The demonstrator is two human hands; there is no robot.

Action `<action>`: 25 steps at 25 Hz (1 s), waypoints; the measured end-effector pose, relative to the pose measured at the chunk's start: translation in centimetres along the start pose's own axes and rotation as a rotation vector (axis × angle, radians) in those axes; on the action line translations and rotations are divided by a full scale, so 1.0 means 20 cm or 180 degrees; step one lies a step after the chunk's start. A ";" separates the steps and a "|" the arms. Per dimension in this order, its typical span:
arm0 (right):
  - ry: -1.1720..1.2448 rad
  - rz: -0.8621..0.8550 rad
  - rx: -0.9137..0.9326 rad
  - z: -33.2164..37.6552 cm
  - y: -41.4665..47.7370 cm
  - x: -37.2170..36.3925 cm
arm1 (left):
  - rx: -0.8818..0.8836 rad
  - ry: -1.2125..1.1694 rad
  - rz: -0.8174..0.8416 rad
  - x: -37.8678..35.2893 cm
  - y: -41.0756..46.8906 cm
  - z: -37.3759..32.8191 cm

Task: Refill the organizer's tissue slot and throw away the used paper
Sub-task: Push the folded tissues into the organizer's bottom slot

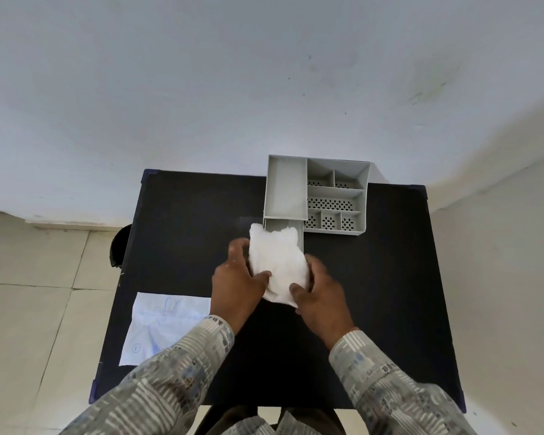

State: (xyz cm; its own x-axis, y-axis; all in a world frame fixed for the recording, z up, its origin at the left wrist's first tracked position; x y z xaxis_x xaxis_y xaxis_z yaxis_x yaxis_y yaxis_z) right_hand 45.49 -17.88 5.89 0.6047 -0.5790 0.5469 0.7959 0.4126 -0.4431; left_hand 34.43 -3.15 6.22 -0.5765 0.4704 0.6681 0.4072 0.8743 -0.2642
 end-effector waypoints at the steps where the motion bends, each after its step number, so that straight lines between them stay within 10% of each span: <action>1: -0.0331 -0.0109 0.0378 0.00 0.00 0.01 | -0.0159 0.0056 -0.0035 0.00 0.00 -0.01; 7: -0.0964 -0.0428 0.1342 0.00 -0.01 0.00 | -0.1219 0.0388 -0.0254 -0.06 -0.08 -0.10; 25: -0.1484 -0.0572 0.1283 0.02 0.24 -0.09 | -0.1289 0.1917 0.0644 -0.31 0.17 -0.07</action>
State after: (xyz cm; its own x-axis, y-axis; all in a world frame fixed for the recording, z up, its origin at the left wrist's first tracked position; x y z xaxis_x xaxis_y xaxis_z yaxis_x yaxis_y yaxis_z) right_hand 48.27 -14.58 2.96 0.3383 -0.3346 0.8795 0.7803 0.6221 -0.0634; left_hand 40.44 -3.18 2.16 -0.0230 0.3686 0.9293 0.7596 0.6108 -0.2234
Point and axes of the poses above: each hand's wrist, its own y-axis towards the middle knuckle, its own x-axis out of the back of the hand, z = x × y, the point moved 4 cm from there along y, towards the middle knuckle, and after that the axes turned 10 degrees about -z, right-handed, at the moved point
